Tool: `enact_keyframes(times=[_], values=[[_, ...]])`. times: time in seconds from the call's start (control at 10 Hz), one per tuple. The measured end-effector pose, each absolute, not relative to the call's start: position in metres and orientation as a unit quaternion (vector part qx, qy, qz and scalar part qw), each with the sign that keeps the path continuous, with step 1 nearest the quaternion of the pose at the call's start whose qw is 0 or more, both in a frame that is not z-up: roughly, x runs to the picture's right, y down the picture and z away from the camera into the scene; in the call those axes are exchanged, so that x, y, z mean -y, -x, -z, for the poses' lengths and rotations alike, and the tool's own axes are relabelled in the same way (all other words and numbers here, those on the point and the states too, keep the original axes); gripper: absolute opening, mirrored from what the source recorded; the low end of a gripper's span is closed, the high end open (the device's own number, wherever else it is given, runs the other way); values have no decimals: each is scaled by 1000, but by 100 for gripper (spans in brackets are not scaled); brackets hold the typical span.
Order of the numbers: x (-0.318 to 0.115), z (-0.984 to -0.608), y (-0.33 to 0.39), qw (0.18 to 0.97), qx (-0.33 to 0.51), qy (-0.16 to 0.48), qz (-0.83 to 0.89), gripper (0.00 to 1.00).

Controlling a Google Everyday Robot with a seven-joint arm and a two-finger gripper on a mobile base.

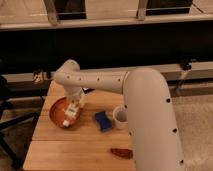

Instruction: Place the bottle in the ceramic bowl

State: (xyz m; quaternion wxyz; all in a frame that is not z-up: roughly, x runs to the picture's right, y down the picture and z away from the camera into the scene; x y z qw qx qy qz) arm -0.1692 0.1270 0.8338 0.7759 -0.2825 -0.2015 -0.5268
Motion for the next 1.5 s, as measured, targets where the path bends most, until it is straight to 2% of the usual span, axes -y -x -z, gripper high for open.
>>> enact_keyframes(times=[0.4, 0.5, 0.6, 1.5], values=[[-132, -830, 173, 771, 204, 283, 532, 67], [-132, -829, 173, 771, 205, 283, 532, 76], [-132, -829, 174, 771, 206, 283, 532, 80], [-138, -821, 178, 769, 205, 284, 535, 80]])
